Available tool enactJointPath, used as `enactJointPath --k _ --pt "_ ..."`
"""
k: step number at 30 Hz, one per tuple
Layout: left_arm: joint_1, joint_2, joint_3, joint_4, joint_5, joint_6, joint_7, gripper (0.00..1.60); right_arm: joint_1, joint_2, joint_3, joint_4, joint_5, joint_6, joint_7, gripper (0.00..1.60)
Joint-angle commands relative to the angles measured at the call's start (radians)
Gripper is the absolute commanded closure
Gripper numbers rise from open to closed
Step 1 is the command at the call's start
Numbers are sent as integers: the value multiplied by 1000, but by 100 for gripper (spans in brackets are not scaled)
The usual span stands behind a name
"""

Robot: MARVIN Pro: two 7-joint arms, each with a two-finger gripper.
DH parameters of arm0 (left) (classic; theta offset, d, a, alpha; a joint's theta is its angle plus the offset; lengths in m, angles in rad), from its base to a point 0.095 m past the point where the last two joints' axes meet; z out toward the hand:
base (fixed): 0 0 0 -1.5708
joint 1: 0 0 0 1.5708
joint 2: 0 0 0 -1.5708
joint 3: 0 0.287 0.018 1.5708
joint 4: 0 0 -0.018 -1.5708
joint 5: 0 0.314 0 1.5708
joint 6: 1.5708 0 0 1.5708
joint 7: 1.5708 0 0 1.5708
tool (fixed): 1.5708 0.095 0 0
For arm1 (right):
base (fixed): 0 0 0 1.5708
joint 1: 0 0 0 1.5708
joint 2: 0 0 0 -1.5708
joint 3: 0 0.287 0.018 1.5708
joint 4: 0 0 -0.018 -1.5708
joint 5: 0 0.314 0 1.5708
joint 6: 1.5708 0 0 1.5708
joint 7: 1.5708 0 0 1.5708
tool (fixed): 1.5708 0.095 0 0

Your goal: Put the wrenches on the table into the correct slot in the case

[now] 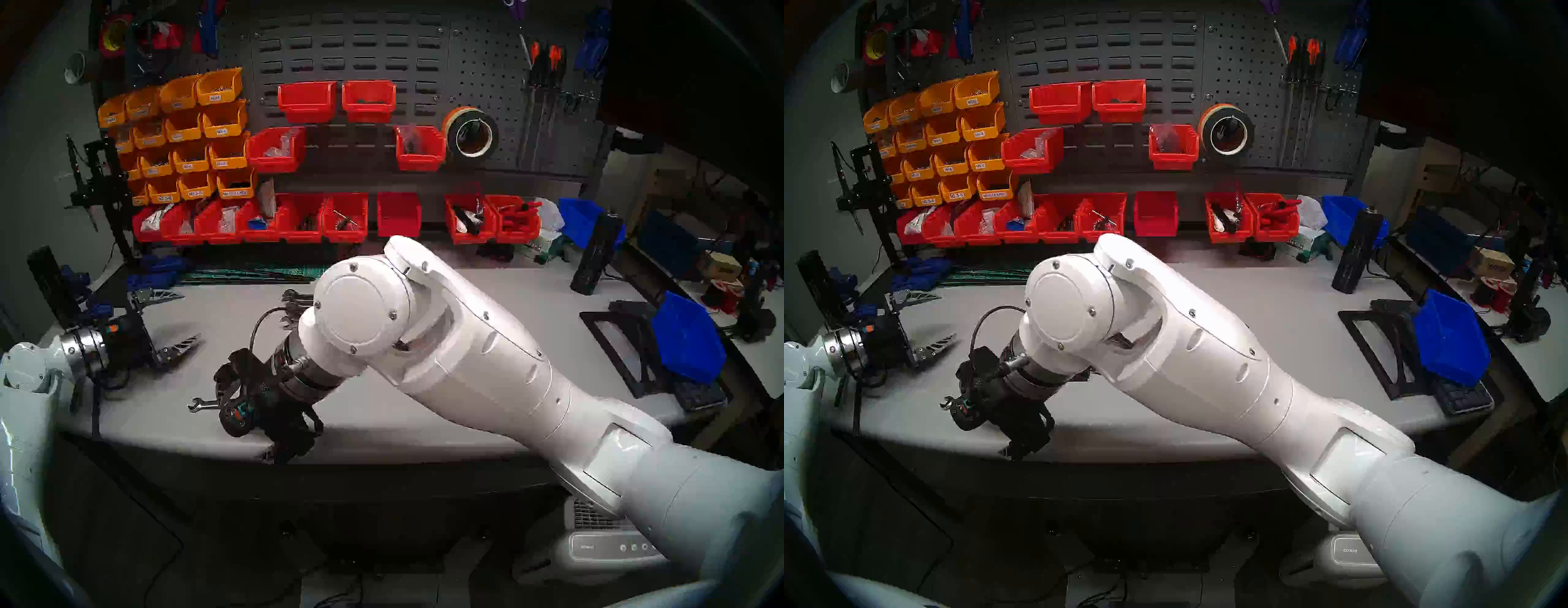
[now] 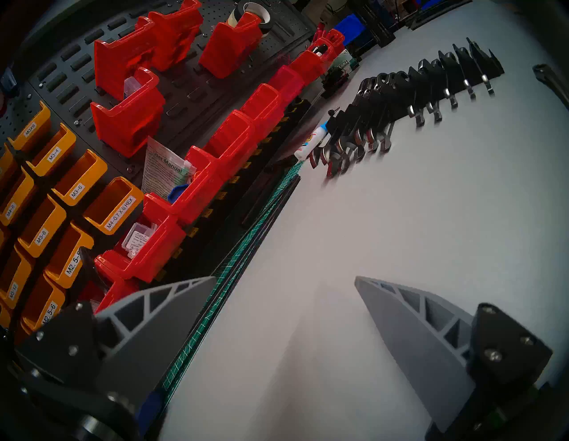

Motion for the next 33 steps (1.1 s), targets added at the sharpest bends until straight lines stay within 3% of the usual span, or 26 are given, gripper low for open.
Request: enactJointPath --k 1,22,33 --pt "-17 11 -16 -12 -12 1 4 0 2 -4 -8 -38 -38 27 -25 0" --pt "-17 11 -16 -12 -11 1 5 0 82 -19 16 -27 -68 35 -5 0" --pt "-17 11 -16 -12 -12 1 4 0 74 -29 -26 -23 -120 54 -20 0"
